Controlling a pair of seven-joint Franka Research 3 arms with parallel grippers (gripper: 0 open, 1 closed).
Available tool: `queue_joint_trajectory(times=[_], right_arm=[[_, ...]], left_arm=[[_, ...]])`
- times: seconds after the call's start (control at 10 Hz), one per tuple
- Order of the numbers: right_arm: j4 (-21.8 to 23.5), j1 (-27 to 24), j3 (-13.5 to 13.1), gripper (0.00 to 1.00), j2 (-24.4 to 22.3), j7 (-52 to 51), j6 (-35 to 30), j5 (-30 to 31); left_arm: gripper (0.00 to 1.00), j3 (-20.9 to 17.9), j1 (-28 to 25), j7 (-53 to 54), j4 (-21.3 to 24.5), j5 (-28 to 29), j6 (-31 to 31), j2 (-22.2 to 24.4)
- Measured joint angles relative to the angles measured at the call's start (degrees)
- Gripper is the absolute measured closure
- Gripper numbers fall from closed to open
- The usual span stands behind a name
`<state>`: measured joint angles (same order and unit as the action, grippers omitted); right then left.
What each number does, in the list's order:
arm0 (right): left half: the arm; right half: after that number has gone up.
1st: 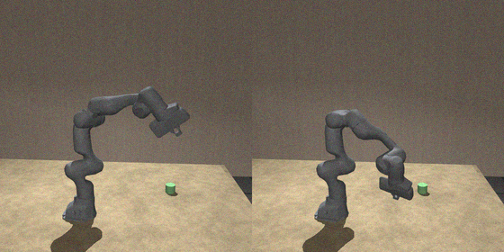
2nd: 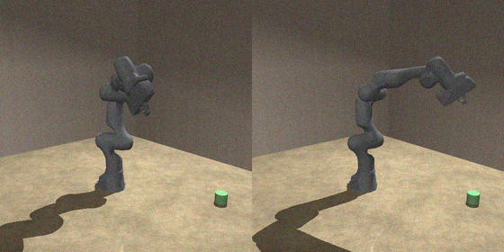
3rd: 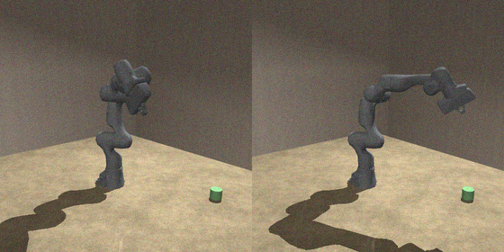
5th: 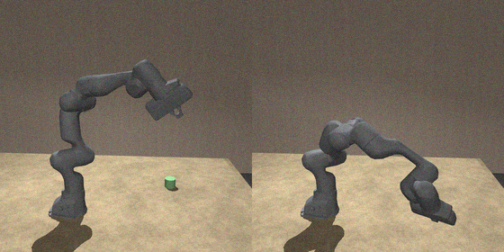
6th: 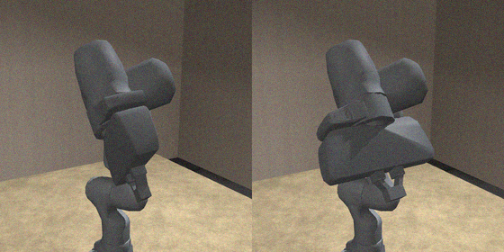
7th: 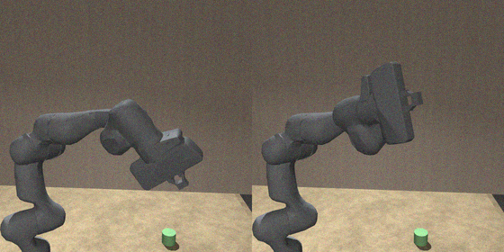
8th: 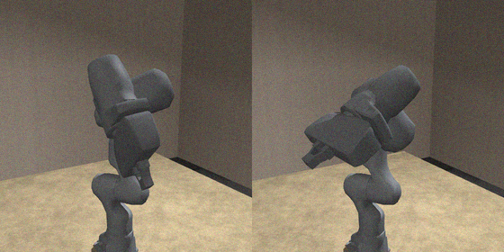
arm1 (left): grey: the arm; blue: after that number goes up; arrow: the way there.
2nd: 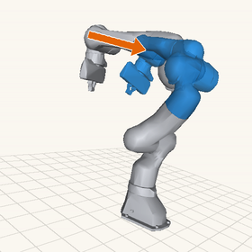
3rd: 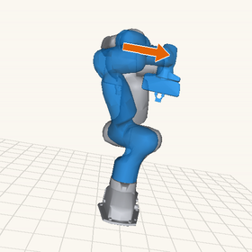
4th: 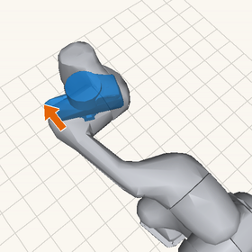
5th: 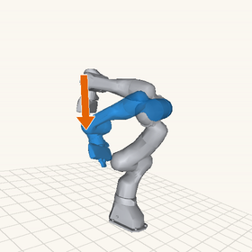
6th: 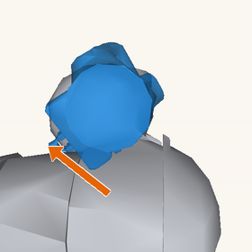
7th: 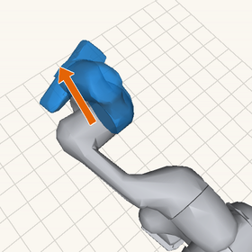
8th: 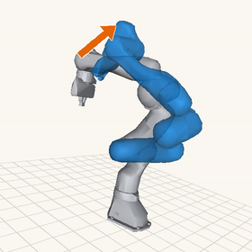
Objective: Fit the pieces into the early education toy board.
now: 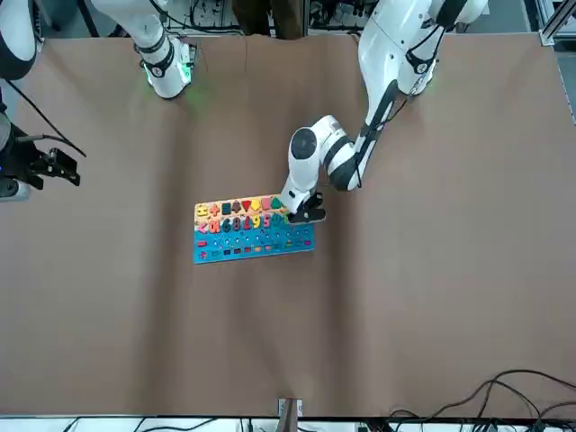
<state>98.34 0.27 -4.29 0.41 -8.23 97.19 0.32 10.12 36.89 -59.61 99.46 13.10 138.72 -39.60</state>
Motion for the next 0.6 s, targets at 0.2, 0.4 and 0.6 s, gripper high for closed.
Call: queue_joint_trajectory(times=[0.2, 0.4, 0.6], right_arm=[[-0.05, 0.00, -0.02, 0.01, 0.00, 0.00, 0.00, 0.00], [-0.08, -0.02, -0.05, 0.01, 0.00, 0.00, 0.00, 0.00], [-0.12, -0.02, -0.06, 0.01, 0.01, -0.01, 0.00, 0.00]], left_arm=[[0.87, 0.03, -0.03, 0.00, 0.00, 0.00, 0.00, 0.00], [0.80, 0.05, -0.06, 0.01, -0.01, 0.00, 0.00, 0.00], [0.65, 0.06, -0.10, 0.01, -0.06, 0.00, 0.00, 0.01]])
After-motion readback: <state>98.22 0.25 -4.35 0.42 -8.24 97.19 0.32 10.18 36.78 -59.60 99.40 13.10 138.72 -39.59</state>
